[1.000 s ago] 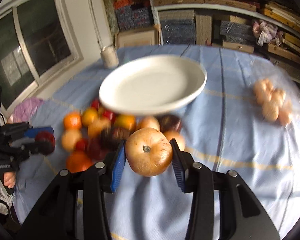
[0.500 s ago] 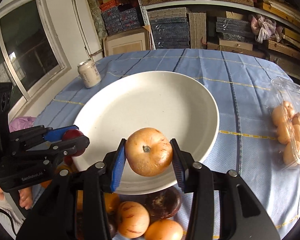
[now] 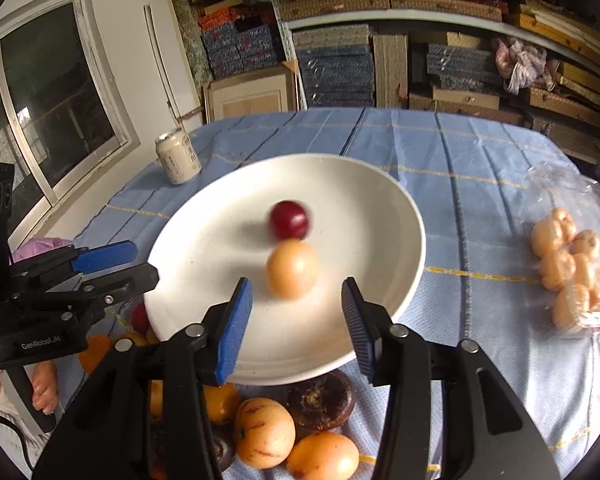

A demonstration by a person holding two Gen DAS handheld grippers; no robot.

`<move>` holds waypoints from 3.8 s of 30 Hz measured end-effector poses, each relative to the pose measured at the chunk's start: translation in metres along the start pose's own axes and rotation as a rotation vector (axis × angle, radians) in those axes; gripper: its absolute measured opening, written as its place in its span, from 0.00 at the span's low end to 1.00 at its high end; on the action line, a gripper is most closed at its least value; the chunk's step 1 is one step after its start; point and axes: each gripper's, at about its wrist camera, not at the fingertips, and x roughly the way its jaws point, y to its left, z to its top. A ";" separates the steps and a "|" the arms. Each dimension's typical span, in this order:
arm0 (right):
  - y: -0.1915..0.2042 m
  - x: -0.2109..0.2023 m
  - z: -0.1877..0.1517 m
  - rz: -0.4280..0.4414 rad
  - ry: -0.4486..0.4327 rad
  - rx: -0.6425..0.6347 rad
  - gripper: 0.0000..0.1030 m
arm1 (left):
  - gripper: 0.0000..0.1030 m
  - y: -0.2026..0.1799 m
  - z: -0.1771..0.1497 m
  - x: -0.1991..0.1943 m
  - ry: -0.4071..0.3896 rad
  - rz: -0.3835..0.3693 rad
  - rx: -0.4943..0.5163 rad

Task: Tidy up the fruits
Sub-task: 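Carry both fruits onto the white plate and open both tools to release them, then move both open tools back from the plate toward the fruit pile, then grasp a yellow-brown fruit with the right tool while the left tool grasps an orange, then carry both fruits over the white plate and open both tools to drop them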

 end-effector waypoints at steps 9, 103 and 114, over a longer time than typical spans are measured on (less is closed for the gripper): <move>0.011 -0.062 -0.035 0.014 -0.039 -0.016 0.57 | 0.63 0.009 -0.052 -0.053 0.009 0.064 0.019; -0.013 -0.031 -0.090 -0.046 0.151 -0.125 0.39 | 0.46 0.049 -0.099 -0.052 -0.014 0.068 -0.112; -0.016 -0.053 -0.011 -0.019 -0.022 -0.022 0.39 | 0.46 0.019 -0.026 -0.025 -0.027 0.066 -0.042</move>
